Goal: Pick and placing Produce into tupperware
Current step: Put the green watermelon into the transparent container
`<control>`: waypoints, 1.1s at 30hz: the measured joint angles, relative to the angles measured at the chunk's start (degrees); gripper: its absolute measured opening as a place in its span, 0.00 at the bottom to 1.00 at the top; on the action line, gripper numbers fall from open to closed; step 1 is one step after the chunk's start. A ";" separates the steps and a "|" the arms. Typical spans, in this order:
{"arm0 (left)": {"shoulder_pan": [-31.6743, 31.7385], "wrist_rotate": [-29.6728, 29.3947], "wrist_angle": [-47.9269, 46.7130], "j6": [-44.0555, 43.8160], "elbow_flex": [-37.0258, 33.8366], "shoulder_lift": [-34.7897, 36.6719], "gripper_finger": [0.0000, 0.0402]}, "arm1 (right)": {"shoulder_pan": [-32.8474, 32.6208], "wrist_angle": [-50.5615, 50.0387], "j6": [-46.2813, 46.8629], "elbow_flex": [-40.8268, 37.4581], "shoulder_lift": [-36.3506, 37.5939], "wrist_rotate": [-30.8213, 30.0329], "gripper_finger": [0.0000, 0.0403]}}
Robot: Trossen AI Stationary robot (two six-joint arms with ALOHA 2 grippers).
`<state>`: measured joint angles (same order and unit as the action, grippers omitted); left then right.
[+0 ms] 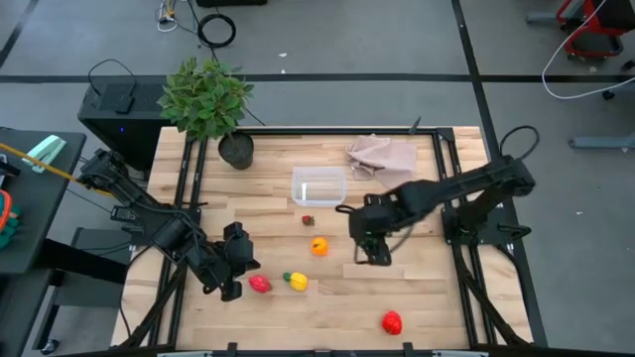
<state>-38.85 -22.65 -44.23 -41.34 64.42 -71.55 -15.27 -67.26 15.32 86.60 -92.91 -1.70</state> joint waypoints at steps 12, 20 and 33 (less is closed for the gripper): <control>0.02 0.00 -1.67 -1.48 0.00 0.02 0.06 | 5.96 -9.38 -11.31 30.79 -21.82 -1.11 0.74; 0.00 0.55 -2.15 -1.53 0.00 0.02 0.03 | 10.31 -12.25 -13.16 44.01 -29.71 -0.74 0.74; 0.04 0.59 -3.66 -1.48 0.00 0.02 0.06 | 23.18 -17.96 -17.41 44.62 -33.66 0.02 0.74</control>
<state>-38.81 -22.06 -47.89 -42.82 64.42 -71.53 7.91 -85.21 -2.09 131.22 -126.56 -1.67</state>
